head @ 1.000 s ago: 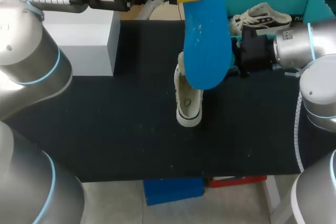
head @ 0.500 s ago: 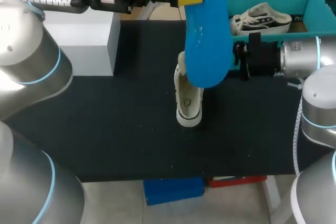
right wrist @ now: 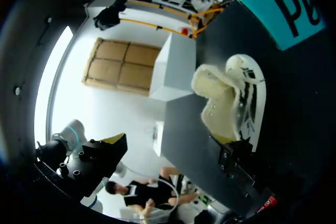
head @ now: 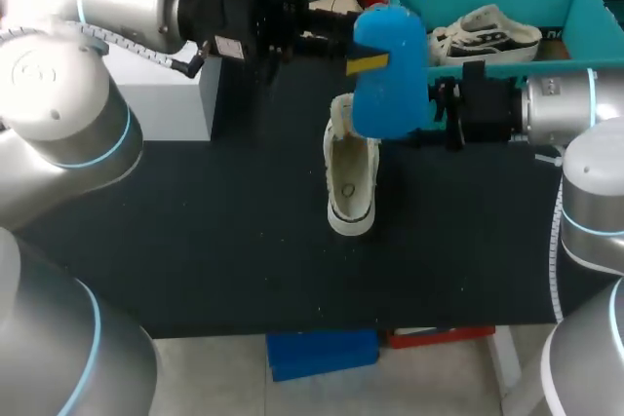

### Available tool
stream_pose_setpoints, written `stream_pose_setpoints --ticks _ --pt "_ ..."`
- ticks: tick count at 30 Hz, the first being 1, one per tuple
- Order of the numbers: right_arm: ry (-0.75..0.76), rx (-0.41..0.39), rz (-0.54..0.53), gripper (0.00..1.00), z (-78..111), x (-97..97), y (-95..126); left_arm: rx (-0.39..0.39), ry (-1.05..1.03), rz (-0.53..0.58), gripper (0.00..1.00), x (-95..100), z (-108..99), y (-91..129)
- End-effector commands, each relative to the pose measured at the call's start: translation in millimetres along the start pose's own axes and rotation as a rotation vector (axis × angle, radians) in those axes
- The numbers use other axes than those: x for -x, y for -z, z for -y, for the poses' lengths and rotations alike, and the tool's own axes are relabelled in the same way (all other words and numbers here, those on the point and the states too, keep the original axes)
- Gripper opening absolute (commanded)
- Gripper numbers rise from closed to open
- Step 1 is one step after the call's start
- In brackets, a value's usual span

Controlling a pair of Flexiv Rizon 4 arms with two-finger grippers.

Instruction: Take the shoe out of the shoebox, open the shoe tongue, remove and reinsert the insole, then place the shoe into the shoebox

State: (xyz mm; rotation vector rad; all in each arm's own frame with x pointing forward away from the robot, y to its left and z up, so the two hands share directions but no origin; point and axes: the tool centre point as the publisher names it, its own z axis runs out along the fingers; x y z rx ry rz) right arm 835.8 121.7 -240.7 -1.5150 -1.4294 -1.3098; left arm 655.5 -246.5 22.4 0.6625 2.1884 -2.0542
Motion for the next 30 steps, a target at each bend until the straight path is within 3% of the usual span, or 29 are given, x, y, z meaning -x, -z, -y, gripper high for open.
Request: stream_pose_setpoints --ticks 1,23,26,30 --pt "0.000 0.002 0.000 1.00 -0.1 0.4 -2 -0.002 -0.015 0.026 0.00 -18.5 -13 8" --pt "0.000 0.002 0.000 1.00 -0.1 0.4 -2 -0.002 -0.015 0.026 0.00 -18.5 -13 8" --pt "0.000 0.002 0.000 1.00 -0.1 0.4 -2 0.006 -0.153 0.035 0.00 -43.7 -25 6" --pt "0.000 0.002 0.000 1.00 -0.1 0.4 -2 -0.021 -0.263 0.022 0.00 -62.2 -48 7"
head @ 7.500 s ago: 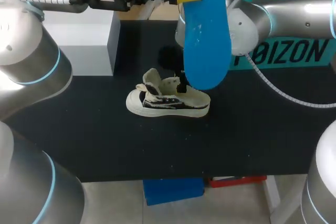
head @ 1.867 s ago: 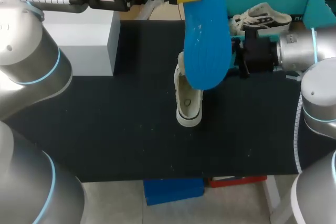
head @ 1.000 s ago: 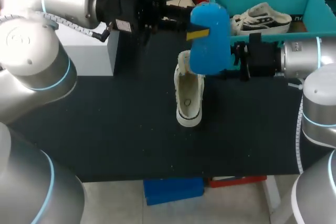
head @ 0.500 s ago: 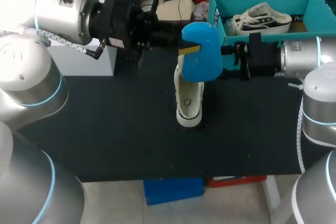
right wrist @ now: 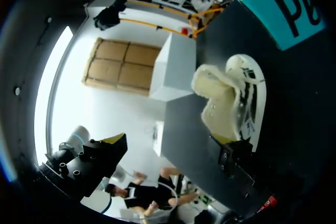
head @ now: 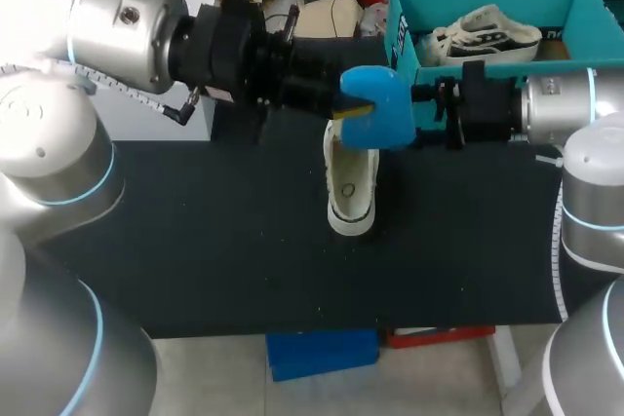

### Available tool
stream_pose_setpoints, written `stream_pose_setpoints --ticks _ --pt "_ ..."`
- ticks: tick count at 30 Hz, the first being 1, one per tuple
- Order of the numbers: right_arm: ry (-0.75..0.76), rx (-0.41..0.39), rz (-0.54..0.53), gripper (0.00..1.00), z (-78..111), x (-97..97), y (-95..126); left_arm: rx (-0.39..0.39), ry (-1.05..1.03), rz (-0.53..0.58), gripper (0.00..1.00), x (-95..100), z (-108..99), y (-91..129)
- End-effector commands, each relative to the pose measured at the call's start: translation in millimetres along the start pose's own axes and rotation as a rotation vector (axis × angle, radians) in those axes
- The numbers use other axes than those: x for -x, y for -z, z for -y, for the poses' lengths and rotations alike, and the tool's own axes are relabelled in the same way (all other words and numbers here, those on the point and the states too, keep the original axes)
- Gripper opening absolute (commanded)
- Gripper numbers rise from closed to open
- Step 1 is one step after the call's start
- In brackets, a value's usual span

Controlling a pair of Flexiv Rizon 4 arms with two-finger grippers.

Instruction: Take the shoe out of the shoebox, open the shoe tongue, remove and reinsert the insole, then place the shoe into the shoebox

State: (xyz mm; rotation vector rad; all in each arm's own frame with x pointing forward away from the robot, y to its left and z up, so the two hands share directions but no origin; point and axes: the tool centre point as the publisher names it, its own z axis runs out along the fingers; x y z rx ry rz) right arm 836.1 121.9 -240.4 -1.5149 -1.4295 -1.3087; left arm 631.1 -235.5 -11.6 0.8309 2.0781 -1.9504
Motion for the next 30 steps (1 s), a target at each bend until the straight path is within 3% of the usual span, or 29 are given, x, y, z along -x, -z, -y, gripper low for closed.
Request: stream_pose_setpoints --ticks 1,6,8,9,12,13,17,30 --pt "0.000 0.002 -0.001 1.00 0.3 0.7 -1 -0.033 -0.141 0.049 0.00 -31.0 -25 8" --pt "0.000 0.002 -0.001 1.00 0.3 0.7 -1 -0.079 -0.238 0.076 0.00 -48.2 -59 18" --pt "0.000 0.002 -0.001 1.00 0.3 0.7 -1 -0.046 -0.307 0.083 0.00 -54.2 -73 18" --pt "0.000 0.002 -0.001 1.00 0.3 0.7 -1 -0.066 -0.310 0.081 0.00 -57.0 -82 19" --pt "0.000 0.002 -0.001 1.00 0.3 0.7 -1 -0.005 -0.374 0.092 0.00 -69.8 -107 19" --pt "0.000 0.002 -0.001 1.00 0.3 0.7 -1 0.064 -0.414 0.097 0.00 -73.8 -115 19" --pt "0.000 0.002 -0.001 1.00 0.3 0.7 -1 0.195 -0.458 0.109 0.00 -91.3 -139 16" --pt "0.000 0.002 -0.001 1.00 0.3 0.7 -1 0.195 -0.458 0.109 0.00 -91.3 -139 16"
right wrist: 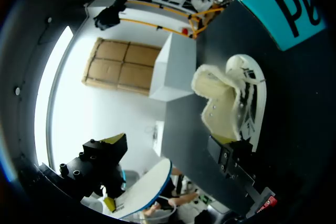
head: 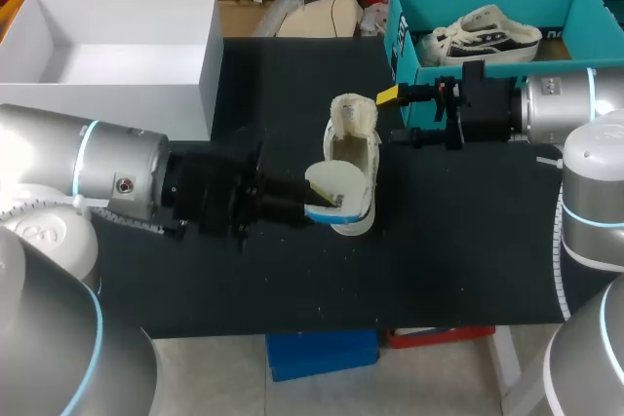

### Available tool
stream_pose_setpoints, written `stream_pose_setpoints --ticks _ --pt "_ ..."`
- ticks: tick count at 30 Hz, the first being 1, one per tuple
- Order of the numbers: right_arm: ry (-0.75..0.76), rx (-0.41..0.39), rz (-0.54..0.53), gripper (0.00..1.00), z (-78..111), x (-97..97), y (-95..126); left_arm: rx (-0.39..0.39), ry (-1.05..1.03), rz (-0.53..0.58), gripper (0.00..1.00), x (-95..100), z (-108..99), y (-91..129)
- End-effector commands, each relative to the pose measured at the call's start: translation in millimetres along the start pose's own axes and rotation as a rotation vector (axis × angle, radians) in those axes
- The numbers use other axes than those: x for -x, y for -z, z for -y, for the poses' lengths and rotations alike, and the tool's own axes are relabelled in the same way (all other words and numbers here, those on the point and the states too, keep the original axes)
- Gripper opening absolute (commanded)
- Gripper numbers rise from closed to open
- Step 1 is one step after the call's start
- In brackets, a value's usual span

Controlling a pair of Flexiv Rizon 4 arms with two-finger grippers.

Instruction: Take the shoe out of the shoebox, open the shoe tongue, remove and reinsert the insole, then place the shoe into the shoebox

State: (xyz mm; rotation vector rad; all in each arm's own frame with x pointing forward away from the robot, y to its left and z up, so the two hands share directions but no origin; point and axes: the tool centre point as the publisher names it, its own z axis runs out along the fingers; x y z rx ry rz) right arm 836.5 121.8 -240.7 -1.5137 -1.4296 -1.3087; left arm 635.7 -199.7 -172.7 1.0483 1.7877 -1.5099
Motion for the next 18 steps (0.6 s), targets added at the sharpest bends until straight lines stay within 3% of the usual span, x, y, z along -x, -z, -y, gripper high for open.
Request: stream_pose_setpoints --ticks 1,7,8,12,14,18 --pt "0.000 0.003 0.000 1.00 0.6 0.4 -1 0.020 -0.003 0.021 0.00 -5.0 5 3" --pt "0.000 0.003 0.000 1.00 0.6 0.4 -1 0.020 -0.003 0.021 0.00 -5.0 5 3" --pt "0.000 0.003 0.000 1.00 0.6 0.4 -1 -0.017 -0.064 0.035 0.00 -15.0 18 -4" --pt "0.000 0.003 0.000 1.00 0.6 0.4 -1 -0.023 -0.229 0.048 0.00 -45.3 39 -21" --pt "0.000 0.003 0.000 1.00 0.6 0.4 -1 -0.034 -0.265 0.057 0.00 -54.9 40 -26" --pt "0.000 0.003 0.000 1.00 0.6 0.4 -1 0.023 -0.392 0.074 0.00 -68.8 31 -34"
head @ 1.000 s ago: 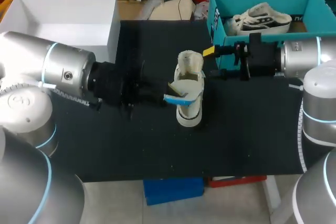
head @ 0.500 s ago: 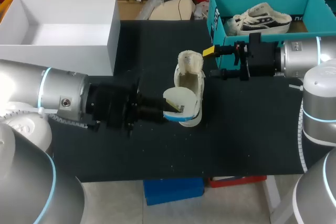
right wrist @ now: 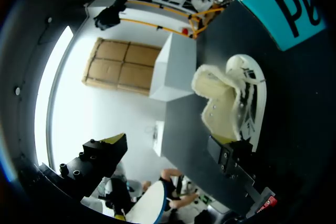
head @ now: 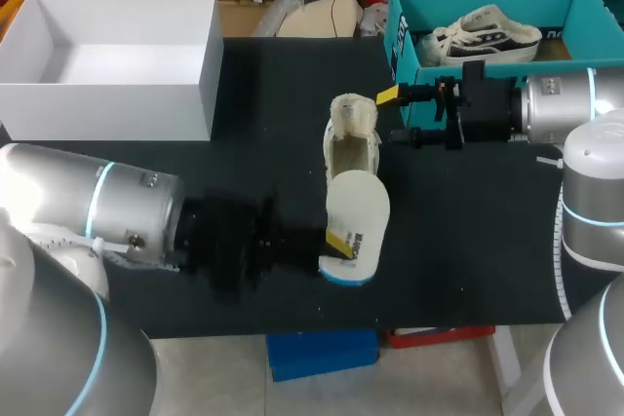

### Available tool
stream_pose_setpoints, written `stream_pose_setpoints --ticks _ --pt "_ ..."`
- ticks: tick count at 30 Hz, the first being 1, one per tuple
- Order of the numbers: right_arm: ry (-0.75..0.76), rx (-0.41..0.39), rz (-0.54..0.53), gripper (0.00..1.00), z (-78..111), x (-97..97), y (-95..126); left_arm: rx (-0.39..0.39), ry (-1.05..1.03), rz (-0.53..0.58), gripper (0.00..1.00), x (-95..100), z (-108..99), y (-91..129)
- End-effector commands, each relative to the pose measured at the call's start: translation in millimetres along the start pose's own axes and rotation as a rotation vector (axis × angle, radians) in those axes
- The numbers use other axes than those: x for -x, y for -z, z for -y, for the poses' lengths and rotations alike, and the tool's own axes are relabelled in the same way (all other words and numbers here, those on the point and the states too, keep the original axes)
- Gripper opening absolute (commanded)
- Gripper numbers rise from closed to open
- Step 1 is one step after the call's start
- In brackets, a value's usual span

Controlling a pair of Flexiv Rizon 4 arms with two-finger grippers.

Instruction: Take the shoe out of the shoebox, open the shoe tongue, remove and reinsert the insole, then place the shoe into the shoebox

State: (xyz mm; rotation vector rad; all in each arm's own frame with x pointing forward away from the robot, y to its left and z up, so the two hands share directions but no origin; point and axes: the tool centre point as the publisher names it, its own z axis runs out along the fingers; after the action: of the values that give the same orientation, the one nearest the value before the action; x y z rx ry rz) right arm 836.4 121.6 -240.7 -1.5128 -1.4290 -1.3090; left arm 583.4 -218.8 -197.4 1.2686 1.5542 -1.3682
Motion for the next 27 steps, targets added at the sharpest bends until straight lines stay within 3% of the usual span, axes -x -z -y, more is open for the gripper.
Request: stream_pose_setpoints --ticks 1,2,4,5,11,27 --pt "0.000 0.003 0.001 1.00 0.5 0.4 -1 0.106 -0.173 0.066 0.00 -29.2 3 -10" --pt "0.000 0.003 0.001 1.00 0.5 0.4 -1 0.080 -0.152 0.083 0.00 -32.3 1 -11" --pt "0.000 0.003 0.001 1.00 0.5 0.4 -1 0.112 -0.223 0.086 0.00 -41.2 -7 -13" --pt "0.000 0.003 0.001 1.00 0.5 0.4 -1 0.085 -0.211 0.107 0.00 -43.7 -11 -13" --pt "0.000 0.003 0.001 1.00 0.5 0.4 -1 0.104 -0.307 0.176 0.00 -55.0 -40 -9" --pt "0.000 0.003 0.001 1.00 0.5 0.4 -1 0.122 -0.400 0.175 0.00 -59.8 -131 -14"
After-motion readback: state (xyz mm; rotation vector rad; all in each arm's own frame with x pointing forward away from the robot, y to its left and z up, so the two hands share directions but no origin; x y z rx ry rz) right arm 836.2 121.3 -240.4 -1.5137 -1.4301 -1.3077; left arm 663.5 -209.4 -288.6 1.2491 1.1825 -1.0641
